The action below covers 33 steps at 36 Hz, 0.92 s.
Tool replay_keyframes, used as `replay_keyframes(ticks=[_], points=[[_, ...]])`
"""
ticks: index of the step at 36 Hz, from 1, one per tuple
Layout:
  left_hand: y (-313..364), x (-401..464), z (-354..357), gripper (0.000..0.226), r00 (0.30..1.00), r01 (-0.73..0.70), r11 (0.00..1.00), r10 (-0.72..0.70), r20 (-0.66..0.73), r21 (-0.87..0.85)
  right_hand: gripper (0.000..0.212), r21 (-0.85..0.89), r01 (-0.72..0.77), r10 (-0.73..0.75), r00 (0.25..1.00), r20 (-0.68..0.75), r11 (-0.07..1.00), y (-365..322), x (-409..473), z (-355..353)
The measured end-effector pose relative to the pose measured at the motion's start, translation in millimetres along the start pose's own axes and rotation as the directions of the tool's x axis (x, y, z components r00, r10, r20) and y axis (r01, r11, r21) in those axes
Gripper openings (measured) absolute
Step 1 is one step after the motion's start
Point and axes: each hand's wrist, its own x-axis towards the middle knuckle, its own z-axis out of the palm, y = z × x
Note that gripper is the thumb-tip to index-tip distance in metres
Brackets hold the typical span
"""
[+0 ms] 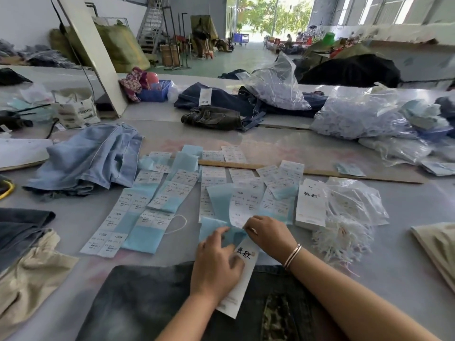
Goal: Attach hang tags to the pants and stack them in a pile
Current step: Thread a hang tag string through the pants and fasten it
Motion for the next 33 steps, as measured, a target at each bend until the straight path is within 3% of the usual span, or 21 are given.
replay_keyframes(ticks=[4, 9, 15, 21, 27, 33], points=[[-10, 5, -1, 0.023, 0.995, 0.090, 0.983, -0.081, 0.063, -0.158, 0.025, -0.045, 0.035, -0.037, 0.999, -0.038, 0.998, -1, -5, 2], [-12, 8, 1, 0.024, 0.999, 0.011, 0.988, -0.003, 0.047, -0.156, 0.023, -0.085, 0.079, -0.082, 0.996, -0.029, 0.993, -5, -5, -2], [-14, 8, 1, 0.020, 0.997, -0.077, 0.988, 0.075, -0.024, -0.135, 0.016, -0.011, 0.052, -0.052, 0.998, -0.031, 0.999, -5, -6, -3], [-11, 9, 0, 0.016, 0.995, -0.075, 0.984, 0.062, -0.082, -0.160, 0.018, 0.158, 0.075, -0.079, 0.997, 0.019, 0.985, 2, -12, 2], [-11, 9, 1, 0.017, 0.995, -0.074, 0.981, 0.060, -0.083, -0.179, 0.022, 0.281, 0.102, -0.084, 0.994, -0.077, 0.954, -2, -16, 5], [-10, 10, 2, 0.019, 0.991, -0.121, 0.980, 0.110, -0.078, -0.159, 0.017, 0.527, 0.007, 0.001, 1.000, -0.015, 0.850, 1, -16, 8]])
